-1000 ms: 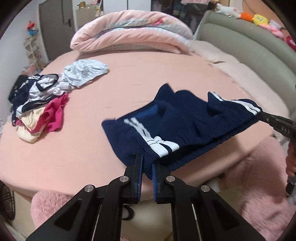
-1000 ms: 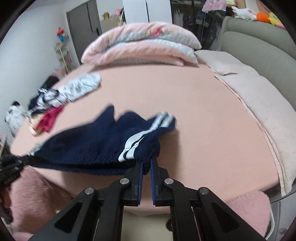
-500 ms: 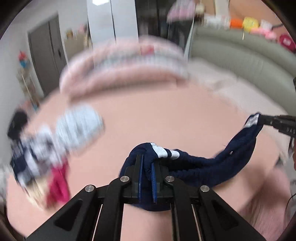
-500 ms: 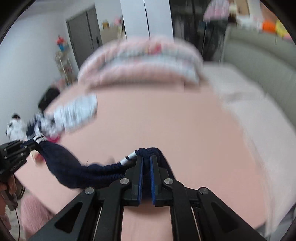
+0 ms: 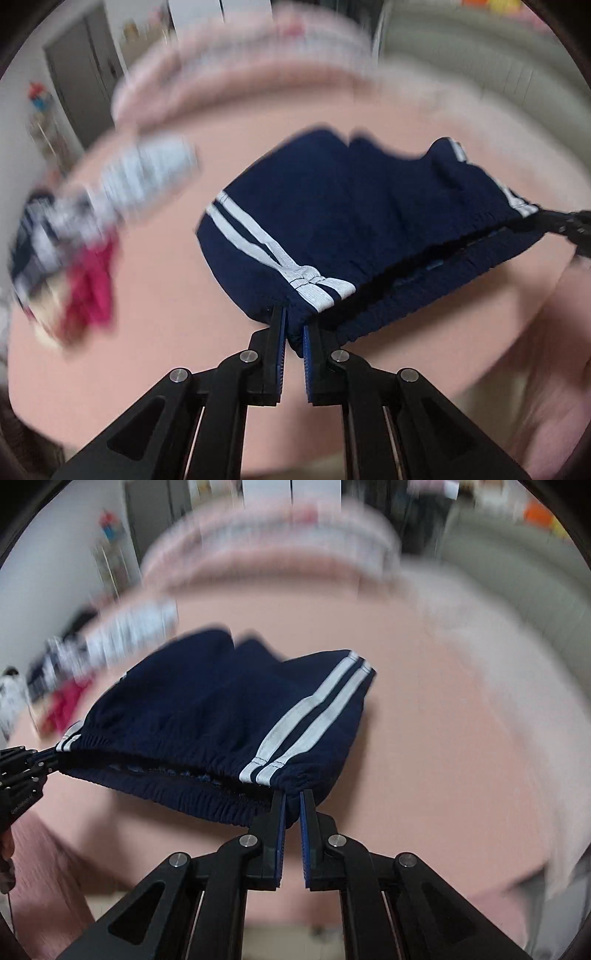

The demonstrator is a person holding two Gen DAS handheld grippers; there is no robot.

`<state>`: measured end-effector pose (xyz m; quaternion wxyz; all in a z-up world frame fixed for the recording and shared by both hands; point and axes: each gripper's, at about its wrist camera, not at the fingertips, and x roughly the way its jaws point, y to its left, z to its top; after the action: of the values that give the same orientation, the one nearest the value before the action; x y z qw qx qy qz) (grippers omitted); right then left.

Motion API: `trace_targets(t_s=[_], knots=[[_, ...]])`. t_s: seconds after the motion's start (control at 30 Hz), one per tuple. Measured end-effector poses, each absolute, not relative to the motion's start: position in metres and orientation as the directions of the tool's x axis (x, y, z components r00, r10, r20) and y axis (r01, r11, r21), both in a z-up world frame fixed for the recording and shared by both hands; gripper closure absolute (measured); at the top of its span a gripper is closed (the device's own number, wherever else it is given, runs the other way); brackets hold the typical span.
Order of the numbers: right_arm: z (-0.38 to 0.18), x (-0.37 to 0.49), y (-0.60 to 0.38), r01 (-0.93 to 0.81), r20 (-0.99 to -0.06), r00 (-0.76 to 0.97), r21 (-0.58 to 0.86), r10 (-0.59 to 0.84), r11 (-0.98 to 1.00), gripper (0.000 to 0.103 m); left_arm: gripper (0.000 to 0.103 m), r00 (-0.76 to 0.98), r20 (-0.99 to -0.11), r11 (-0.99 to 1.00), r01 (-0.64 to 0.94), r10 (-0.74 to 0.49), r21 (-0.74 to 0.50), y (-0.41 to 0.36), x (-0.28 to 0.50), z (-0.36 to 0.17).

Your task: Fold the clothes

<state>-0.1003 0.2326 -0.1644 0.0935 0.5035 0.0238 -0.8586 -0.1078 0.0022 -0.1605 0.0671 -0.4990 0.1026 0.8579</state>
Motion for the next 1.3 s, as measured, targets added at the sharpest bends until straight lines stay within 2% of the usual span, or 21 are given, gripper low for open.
trace_targets(t_s=[0.1, 0.2, 0.3, 0.33, 0.4, 0.5, 0.63, 0.67, 0.73, 0.93, 1.0, 1.3], knots=[[-0.214, -0.091, 0.231, 0.167, -0.931, -0.327, 0.112, -0.162, -0.98, 0.093, 0.094, -0.384, -0.924, -0.964, -0.245, -0.006, 0.108, 0.007, -0.1, -0.209], [-0.219, -0.081, 0.228, 0.181, -0.945, -0.288, 0.108, -0.158, -0.977, 0.09, 0.089, -0.377, -0.926, -0.972, -0.225, 0.021, 0.07, 0.001, -0.096, -0.203], [-0.186, -0.071, 0.232, 0.218, -0.932, -0.297, 0.147, -0.209, -0.965, 0.087, 0.079, -0.372, -0.921, -0.981, -0.189, 0.114, -0.045, -0.015, -0.094, -0.188], [-0.173, -0.067, 0.234, 0.237, -0.927, -0.301, 0.154, -0.224, -0.959, 0.085, 0.073, -0.395, -0.91, -0.982, -0.182, 0.126, -0.057, -0.019, -0.09, -0.179], [-0.136, -0.059, 0.242, 0.289, -0.916, -0.341, 0.114, -0.213, -0.951, 0.082, 0.069, -0.437, -0.887, -0.982, -0.17, 0.15, -0.082, -0.028, -0.082, -0.162], [-0.084, -0.049, 0.257, 0.355, -0.896, -0.398, 0.047, -0.196, -0.934, 0.082, 0.069, -0.494, -0.856, -0.981, -0.177, 0.154, -0.074, -0.037, -0.082, -0.145], [-0.047, -0.061, 0.257, 0.432, -0.899, -0.41, -0.041, -0.156, -0.901, 0.081, 0.069, -0.541, -0.834, -0.983, -0.185, 0.109, -0.008, -0.029, -0.096, -0.15], [-0.049, -0.066, 0.249, 0.452, -0.902, -0.405, -0.059, -0.146, -0.89, 0.081, 0.07, -0.539, -0.836, -0.983, -0.182, 0.101, -0.001, -0.024, -0.105, -0.155], [-0.074, -0.082, 0.232, 0.454, -0.909, -0.394, -0.063, -0.136, -0.889, 0.08, 0.083, -0.537, -0.837, -0.981, -0.192, 0.104, 0.001, -0.014, -0.114, -0.161], [-0.19, -0.116, 0.193, 0.369, -0.931, -0.306, 0.075, -0.197, -0.926, 0.08, 0.083, -0.473, -0.873, -0.966, -0.258, 0.121, 0.006, 0.011, -0.139, -0.192], [-0.224, -0.115, 0.189, 0.346, -0.953, -0.262, 0.054, -0.151, -0.937, 0.08, 0.083, -0.443, -0.889, -0.963, -0.268, 0.113, 0.011, 0.013, -0.136, -0.202], [-0.222, -0.069, 0.22, 0.345, -0.959, -0.273, -0.02, -0.08, -0.938, 0.08, 0.083, -0.408, -0.901, -0.95, -0.313, 0.148, -0.014, 0.001, -0.109, -0.202]])
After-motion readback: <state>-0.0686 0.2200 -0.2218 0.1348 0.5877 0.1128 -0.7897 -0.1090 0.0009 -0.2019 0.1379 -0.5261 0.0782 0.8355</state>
